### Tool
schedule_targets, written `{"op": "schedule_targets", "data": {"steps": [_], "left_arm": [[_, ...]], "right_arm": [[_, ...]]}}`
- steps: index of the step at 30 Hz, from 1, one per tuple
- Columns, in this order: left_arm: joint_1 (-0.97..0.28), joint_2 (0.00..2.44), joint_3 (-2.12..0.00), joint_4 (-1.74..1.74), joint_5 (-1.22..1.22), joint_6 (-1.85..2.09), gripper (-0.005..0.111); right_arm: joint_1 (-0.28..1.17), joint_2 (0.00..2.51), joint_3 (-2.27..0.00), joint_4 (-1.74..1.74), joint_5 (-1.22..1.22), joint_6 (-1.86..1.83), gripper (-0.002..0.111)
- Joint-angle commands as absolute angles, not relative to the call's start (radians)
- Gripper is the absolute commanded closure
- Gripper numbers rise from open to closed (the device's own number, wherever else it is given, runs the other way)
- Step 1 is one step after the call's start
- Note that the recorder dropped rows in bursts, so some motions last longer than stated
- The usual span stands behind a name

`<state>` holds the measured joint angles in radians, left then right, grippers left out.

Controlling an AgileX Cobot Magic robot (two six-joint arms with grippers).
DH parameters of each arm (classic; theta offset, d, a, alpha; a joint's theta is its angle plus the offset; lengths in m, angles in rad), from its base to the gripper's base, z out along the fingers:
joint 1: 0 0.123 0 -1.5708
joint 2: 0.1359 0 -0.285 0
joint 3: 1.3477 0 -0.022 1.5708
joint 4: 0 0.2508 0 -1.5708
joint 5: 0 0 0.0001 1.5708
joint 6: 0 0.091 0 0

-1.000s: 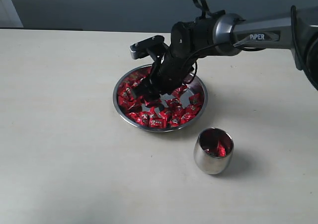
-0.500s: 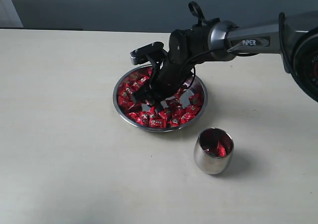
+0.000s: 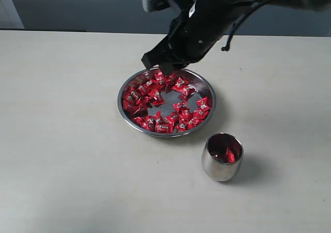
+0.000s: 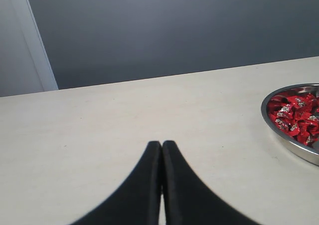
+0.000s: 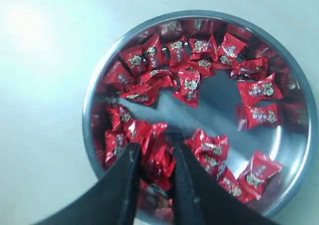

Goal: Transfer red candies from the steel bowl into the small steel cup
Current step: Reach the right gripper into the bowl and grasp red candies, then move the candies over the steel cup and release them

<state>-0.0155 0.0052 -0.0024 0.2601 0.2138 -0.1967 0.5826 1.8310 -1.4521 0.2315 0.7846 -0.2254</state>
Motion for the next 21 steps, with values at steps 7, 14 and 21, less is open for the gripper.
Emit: {"op": "schedule_targets", "data": {"steps": [7, 14, 21], "left_arm": [[-0.022, 0.000, 0.000, 0.256, 0.208, -0.200, 0.106], [-0.022, 0.000, 0.000, 0.256, 0.208, -0.200, 0.106], [-0.022, 0.000, 0.000, 0.256, 0.208, -0.200, 0.106]], "right_arm": [[0.583, 1.403, -0.958, 0.237, 0.689, -0.144, 0.109], [0.583, 1.390, -0.808, 0.237, 0.645, -0.129, 0.109], [0.583, 1.390, -0.787, 0.181, 0.621, -0.129, 0.109]]}}
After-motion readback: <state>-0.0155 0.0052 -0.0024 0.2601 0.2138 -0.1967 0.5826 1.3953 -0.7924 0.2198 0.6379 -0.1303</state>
